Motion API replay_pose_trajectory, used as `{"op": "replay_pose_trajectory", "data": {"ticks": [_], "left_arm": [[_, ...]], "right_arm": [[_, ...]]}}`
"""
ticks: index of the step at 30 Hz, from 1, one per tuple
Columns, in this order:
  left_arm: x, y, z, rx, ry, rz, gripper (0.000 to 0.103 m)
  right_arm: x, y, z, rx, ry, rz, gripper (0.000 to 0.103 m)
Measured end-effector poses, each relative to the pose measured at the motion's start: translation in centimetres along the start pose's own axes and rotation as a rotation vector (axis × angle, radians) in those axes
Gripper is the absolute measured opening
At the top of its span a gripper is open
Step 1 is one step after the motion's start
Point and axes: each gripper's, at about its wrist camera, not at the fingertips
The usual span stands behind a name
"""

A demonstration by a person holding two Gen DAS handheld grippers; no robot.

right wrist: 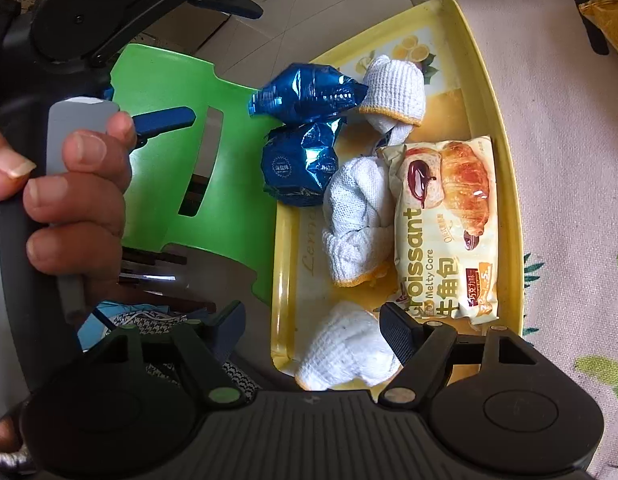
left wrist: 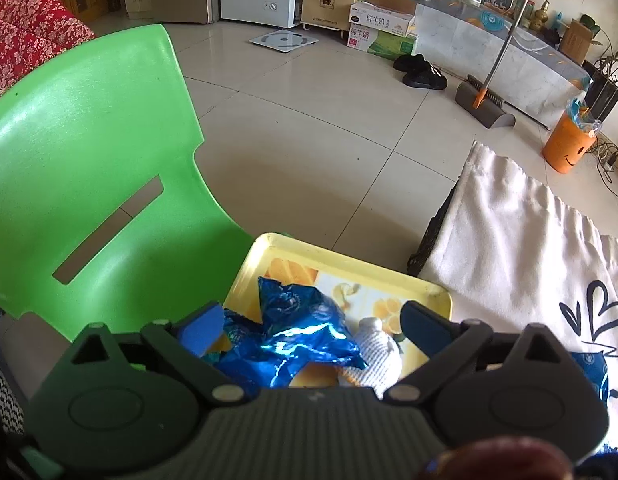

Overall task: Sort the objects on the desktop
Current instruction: 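Open left tool over the tray while right tool releases the glove, then move both tools back to the remaining packets on the cloth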

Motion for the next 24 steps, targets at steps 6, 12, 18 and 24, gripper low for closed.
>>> {"op": "replay_pose_trajectory", "data": {"ticks": [6, 12, 18, 24], "left_arm": [[-1.0, 1.1, 0.0, -0.028, -0.012, -0.03, 0.102], [-2.4, 2.1, -0.8, -0.03, -0.039, -0.067, 0.102], [-4.6, 3.1, -2.0, -0.028, -0.084, -0.114, 0.102], [-7.7, 4.3, -3.4, -0.036, -0.139, -0.164, 0.102]], "right_arm": [[-0.1, 1.8, 0.1, -0.033, 0.05, -0.046, 0.075], [-0.4, 4.4, 1.5, -0.08, 0.064, -0.115, 0.075], [-1.4, 7.3, 2.0, -0.131, 0.077, -0.189, 0.075], [-3.7, 10.9, 2.5, -0.194, 0.036, -0.275, 0.075]]}}
Point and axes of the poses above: each gripper's, at about its wrist camera, not at the fingertips, and y roughly against the way its jaws point, x to its left, z to its top, and after that the axes turned 2 degrees about -y, right-handed
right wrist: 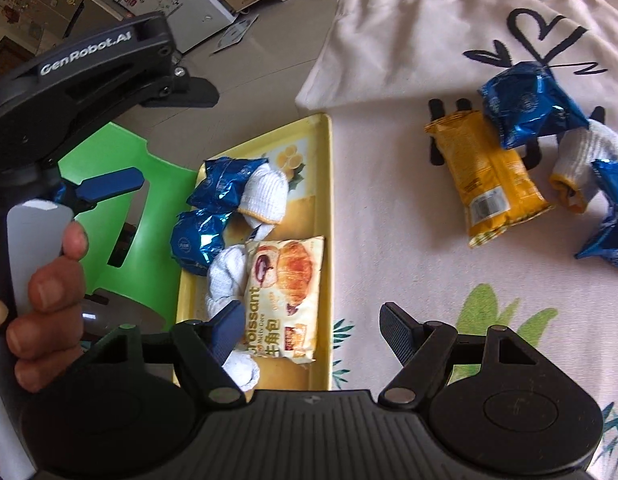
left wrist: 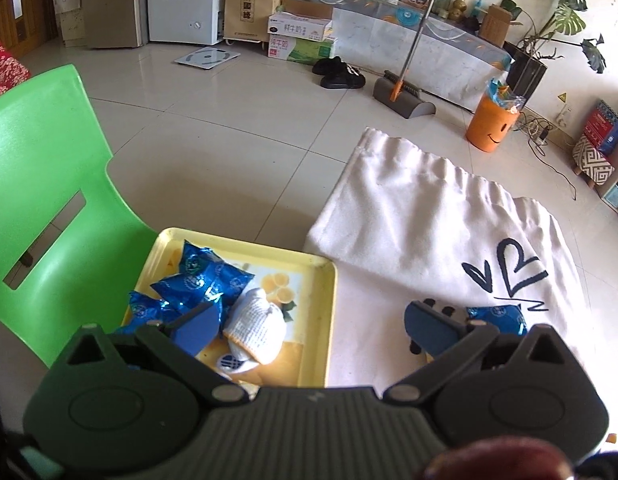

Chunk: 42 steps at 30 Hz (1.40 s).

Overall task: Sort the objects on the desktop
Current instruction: 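Move both tools back to the remaining packets on the cloth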

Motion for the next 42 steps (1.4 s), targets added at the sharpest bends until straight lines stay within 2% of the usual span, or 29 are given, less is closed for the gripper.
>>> {"op": "replay_pose_trajectory", "data": {"ticks": [7, 13, 25, 31, 36, 42], "left_arm": [[-4.4, -0.2, -1.2, 0.017, -0.064, -0.054, 0.102], [-7.4, -1.1, -2.4, 0.058, -0.094, -0.091, 0.102], [-11.7, -3.3, -4.4, 0.133, -0.115, -0.116, 0.102], [-13.9, -4.9, -5.5, 0.18, -0.141, -0.102, 0.102], [-15.4, -6.4, -6.2, 0.206, -0.208, -0.072, 0.102], [-15.3, -9.0, -7.0, 0.249, -0.191, -0.078, 0.102]], "right_arm": [[-4.4, 3.5, 1.2, -0.079, -0.086, -0.124, 0.075], [-8.0, 6.2, 2.0, -0.115, -0.161, -0.157, 0.075], [-15.0, 11.4, 3.0, -0.226, -0.308, -0.256, 0.076], [-17.3, 11.8, 2.8, -0.224, -0.336, -0.286, 0.076], [-18.5, 11.2, 2.5, -0.204, -0.343, -0.282, 0.076], [-18.8, 9.1, 2.5, -0.163, -0.298, -0.279, 0.076]]}}
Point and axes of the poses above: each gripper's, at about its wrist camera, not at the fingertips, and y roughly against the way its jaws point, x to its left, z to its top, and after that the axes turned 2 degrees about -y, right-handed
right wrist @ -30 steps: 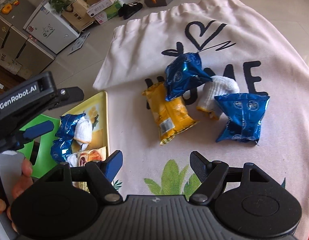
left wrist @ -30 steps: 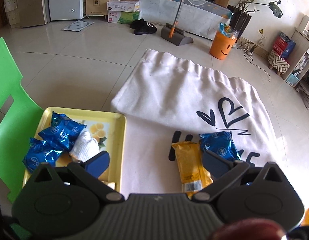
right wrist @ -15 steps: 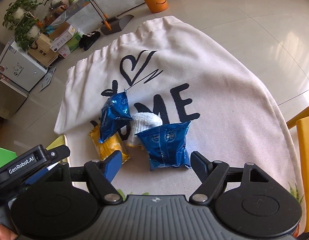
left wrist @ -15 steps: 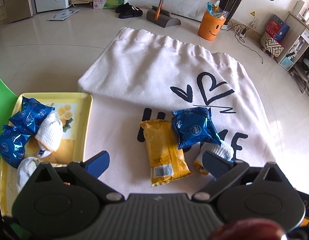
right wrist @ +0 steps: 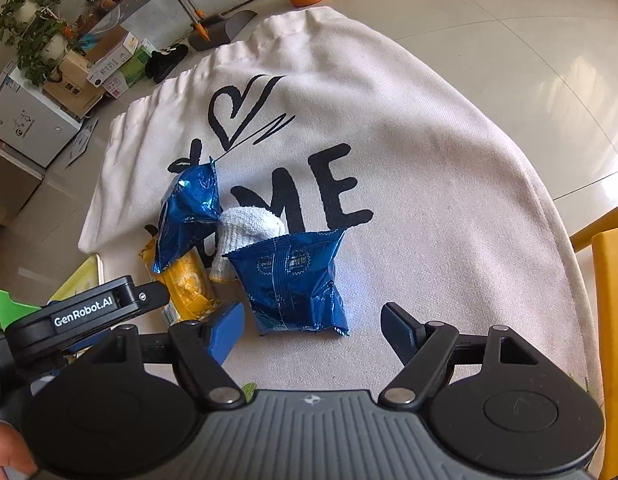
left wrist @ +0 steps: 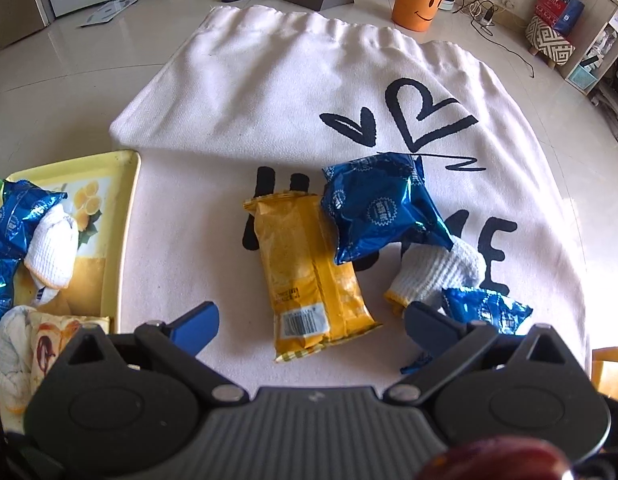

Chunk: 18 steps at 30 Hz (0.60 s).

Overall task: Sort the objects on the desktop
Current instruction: 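Move both tools back to the remaining packets on the cloth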

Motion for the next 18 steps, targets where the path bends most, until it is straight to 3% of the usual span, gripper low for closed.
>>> {"op": "replay_pose_trajectory", "data": {"ticks": [7, 18], "left_arm": [[0.7, -1.7, 0.3, -0.021, 0.02, -0.021, 0.102], [1.0, -5.2, 0.8, 0.017, 0.071, -0.016, 0.102]], "right_arm": [[0.5, -2.0, -0.1, 0.016, 0.036, 0.022, 0.076], [1.3, -5.6, 0.3, 0.067, 0.055, 0.04, 0.076]]}}
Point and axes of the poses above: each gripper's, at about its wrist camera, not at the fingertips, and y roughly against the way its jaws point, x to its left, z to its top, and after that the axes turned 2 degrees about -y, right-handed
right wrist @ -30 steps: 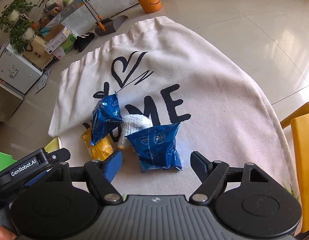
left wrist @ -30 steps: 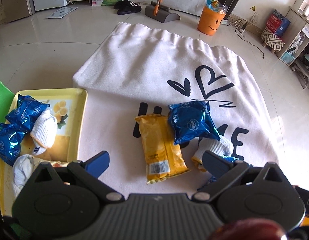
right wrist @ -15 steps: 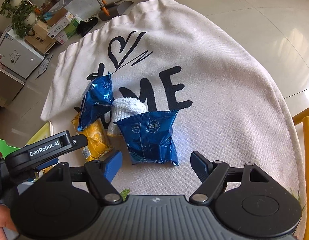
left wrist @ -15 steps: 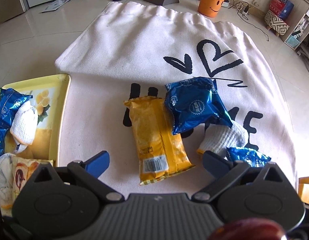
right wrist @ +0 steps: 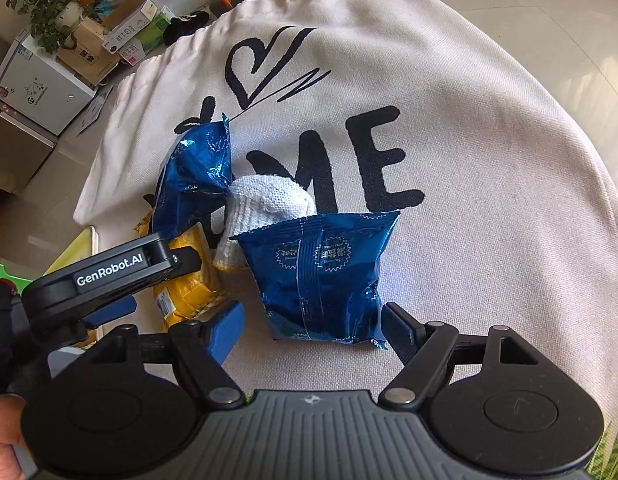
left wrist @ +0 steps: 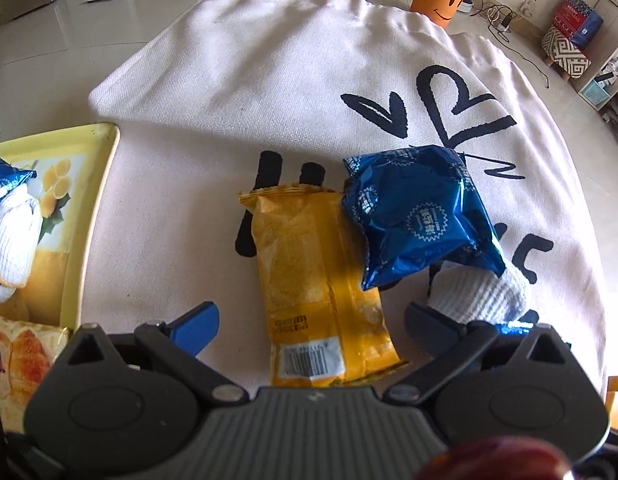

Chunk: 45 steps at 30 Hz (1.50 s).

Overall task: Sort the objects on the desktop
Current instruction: 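Move both tools back to the remaining packets on the cloth, then close right tool on a blue foil packet while left tool lowers over the yellow packet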

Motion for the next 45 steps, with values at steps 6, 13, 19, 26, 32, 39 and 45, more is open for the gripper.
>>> {"op": "replay_pose_trajectory", "data": {"ticks": [6, 13, 19, 26, 32, 39, 45], "left_arm": [[-0.7, -1.7, 0.0, 0.006, 0.006, 0.014, 0.102], [-1.8, -2.7, -0.6, -0.023, -0.066, 0.069, 0.099], [-2.8, -1.9, -1.9, -0.025, -0.138, 0.047, 0.081], [-3.3, -0.8, -3.3, 0.013, -0.164, -0.009, 0.085], [-2.7, 0.0, -2.7, -0.032, -0.146, 0.005, 0.1], [-2.8, -1.1, -2.4, -0.004, -0.125, 0.01, 0.102], [-2.9, -2.1, -2.2, 0.027, -0.128, 0.06, 0.102]], "right_arm": [[-0.4, -0.6, 0.5, -0.031, -0.013, -0.022, 0.076], [-2.3, -0.1, 1.0, -0.031, -0.094, -0.017, 0.065], [-3.8, 1.5, 2.0, -0.055, -0.138, -0.062, 0.064], [-4.7, 1.4, 2.3, -0.026, -0.172, -0.079, 0.069], [-4.2, 1.0, 2.1, -0.012, -0.165, -0.065, 0.075], [-4.3, 0.5, 1.8, 0.011, -0.179, -0.077, 0.075], [-3.8, 0.0, 1.6, 0.03, -0.154, -0.09, 0.076]]}}
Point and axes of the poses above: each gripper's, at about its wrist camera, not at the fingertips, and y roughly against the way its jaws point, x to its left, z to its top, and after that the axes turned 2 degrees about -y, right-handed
